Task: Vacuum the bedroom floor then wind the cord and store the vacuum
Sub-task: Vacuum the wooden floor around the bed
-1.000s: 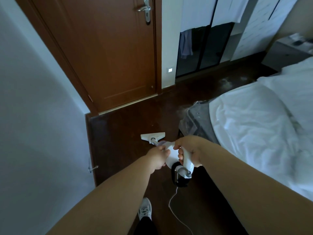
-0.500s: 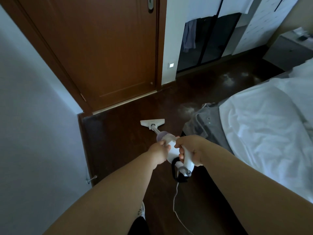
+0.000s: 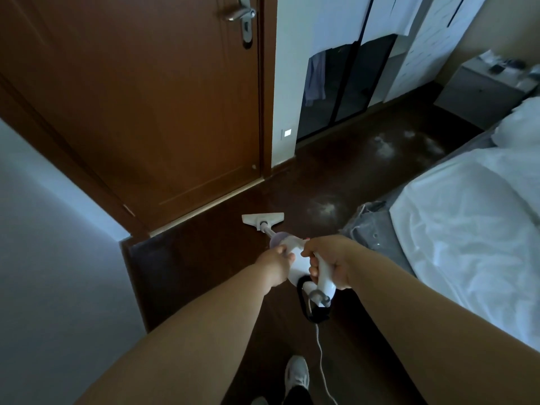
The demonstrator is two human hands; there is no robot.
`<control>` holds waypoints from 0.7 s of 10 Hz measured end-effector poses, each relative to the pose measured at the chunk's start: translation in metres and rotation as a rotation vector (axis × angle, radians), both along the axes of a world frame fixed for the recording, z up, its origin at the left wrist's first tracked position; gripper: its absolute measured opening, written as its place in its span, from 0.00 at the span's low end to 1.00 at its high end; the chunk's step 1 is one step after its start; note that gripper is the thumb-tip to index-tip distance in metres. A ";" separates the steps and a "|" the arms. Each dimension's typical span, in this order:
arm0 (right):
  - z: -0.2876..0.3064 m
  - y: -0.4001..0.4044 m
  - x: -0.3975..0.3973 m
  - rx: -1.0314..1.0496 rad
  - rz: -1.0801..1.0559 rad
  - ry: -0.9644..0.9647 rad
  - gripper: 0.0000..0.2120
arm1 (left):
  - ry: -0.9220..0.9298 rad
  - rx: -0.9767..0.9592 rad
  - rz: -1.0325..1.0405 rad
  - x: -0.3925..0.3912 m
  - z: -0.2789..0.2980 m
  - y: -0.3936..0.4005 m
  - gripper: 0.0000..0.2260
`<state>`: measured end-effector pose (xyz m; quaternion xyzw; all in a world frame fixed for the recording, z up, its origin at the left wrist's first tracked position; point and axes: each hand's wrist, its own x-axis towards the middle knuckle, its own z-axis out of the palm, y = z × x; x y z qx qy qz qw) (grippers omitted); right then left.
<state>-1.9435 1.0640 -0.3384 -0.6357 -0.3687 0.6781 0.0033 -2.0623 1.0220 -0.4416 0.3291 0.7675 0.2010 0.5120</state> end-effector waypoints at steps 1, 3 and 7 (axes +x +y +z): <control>-0.003 0.025 -0.016 -0.021 -0.026 0.029 0.03 | 0.018 0.010 -0.039 -0.018 -0.002 0.027 0.21; -0.011 0.093 -0.048 -0.028 -0.072 0.045 0.03 | 0.040 0.016 -0.053 -0.053 -0.004 0.095 0.20; 0.010 0.186 -0.081 -0.037 -0.181 0.002 0.03 | -0.022 0.013 -0.159 -0.101 0.003 0.205 0.22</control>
